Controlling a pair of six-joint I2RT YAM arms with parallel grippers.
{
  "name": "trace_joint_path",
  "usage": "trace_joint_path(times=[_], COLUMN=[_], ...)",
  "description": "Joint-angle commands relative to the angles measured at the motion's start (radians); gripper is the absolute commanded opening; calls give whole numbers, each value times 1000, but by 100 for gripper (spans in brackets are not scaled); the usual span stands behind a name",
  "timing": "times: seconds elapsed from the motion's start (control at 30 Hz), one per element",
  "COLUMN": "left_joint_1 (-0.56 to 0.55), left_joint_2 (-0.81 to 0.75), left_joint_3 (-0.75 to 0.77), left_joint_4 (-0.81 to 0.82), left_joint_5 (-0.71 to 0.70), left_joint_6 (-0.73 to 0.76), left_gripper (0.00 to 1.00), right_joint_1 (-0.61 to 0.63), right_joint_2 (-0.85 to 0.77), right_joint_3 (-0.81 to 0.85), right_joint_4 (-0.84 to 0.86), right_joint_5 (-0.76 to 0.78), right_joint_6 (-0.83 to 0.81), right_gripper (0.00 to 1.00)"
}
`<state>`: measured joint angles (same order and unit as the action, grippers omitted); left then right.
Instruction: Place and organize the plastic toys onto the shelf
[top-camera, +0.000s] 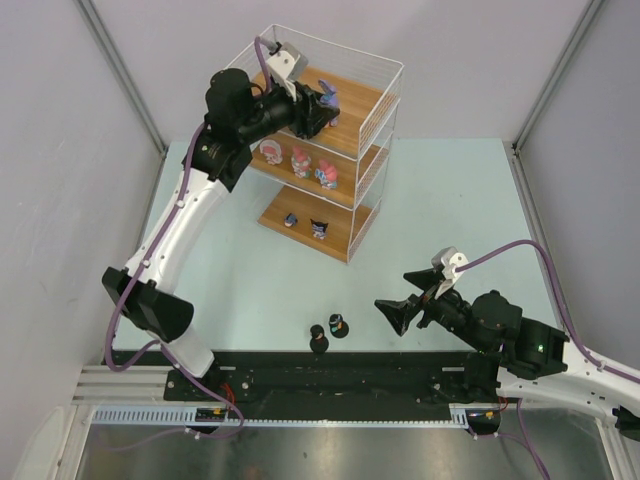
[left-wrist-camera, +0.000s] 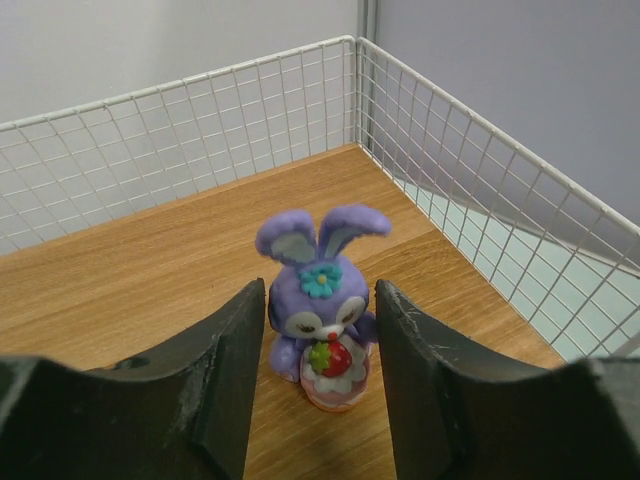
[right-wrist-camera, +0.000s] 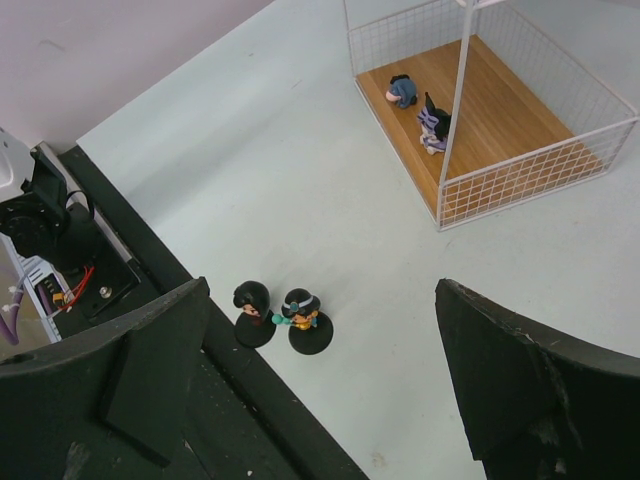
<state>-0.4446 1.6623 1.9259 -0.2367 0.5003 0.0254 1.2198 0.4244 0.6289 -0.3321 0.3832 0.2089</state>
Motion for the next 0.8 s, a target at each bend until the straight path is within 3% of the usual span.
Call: trace_joint_path(times=[0.0,0.17,0.5,0.77], left_joint_1=[6,7,9,15], left_joint_2=[-35,-35,-45,-113], left_joint_3=[-8,-10,-13,-71], left_joint_4=[-6,-7,-3,36], left_joint_5=[58,61,58,17], left_joint_6=[13,10,10,-4], left_gripper=[55,63,68,85], right_joint_1=[-5,-5,-6,-6], right_joint_2=[-3,-7,-6,-10], right_joint_3=[12,12,11,12], right_joint_4=[19,19,18,16], right_joint_5=[-17,-18,-18,-17], right_joint_6=[-6,-6,-6,-6], right_gripper=[100,99,100,100])
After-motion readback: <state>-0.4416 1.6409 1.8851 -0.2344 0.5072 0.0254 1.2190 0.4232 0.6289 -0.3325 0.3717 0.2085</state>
